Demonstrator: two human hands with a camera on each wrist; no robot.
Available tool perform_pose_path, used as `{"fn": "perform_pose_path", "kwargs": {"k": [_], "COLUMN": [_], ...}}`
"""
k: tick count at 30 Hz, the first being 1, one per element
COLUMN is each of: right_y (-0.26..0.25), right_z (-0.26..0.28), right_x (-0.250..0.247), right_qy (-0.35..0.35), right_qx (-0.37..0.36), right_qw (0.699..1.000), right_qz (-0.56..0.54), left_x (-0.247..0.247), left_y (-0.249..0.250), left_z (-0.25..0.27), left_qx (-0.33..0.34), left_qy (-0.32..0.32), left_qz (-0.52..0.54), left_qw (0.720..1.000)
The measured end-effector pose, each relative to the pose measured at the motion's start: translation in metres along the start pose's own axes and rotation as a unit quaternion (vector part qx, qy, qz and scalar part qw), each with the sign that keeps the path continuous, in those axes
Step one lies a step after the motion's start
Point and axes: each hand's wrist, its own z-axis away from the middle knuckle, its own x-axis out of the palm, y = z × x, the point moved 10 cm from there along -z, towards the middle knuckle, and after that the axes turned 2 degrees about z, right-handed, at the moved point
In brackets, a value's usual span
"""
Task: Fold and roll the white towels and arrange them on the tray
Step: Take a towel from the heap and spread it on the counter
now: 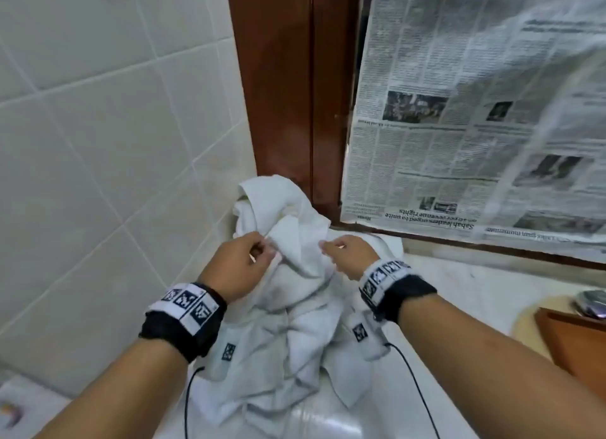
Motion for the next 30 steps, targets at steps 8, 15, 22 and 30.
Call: {"fn": "perform_pose_path", "kwargs": {"k": [8, 15, 22, 30], "right_y": [-0.106, -0.233, -0.25, -0.151], "right_z": [-0.03, 0.062, 0.153, 0.201], "right_x": [-0.072, -0.135, -0.204, -0.288], "right_qy": [0.08, 0.075, 0.131, 0.25], "right_qx": [-0.076, -0.324, -0.416, -0.338], "right_qw": [0.993, 0.943, 0.874, 0.834], "right_qz": [-0.052, 0.003, 0.214, 0.357], "left_x": [-0.038, -0.074, -0.053, -0.017], "left_y": [0.019, 0.086, 0.185, 0.142], "left_z": [-0.023, -0.054, -0.051, -0.076], "left_qx": [0.023, 0.095, 0.204, 0.102], "left_qy": [0.043, 0.094, -0.053, -0.058], "left_qz": [0.036, 0.105, 0.292, -0.287], "left_qw": [0.998, 0.986, 0.933, 0.951]}}
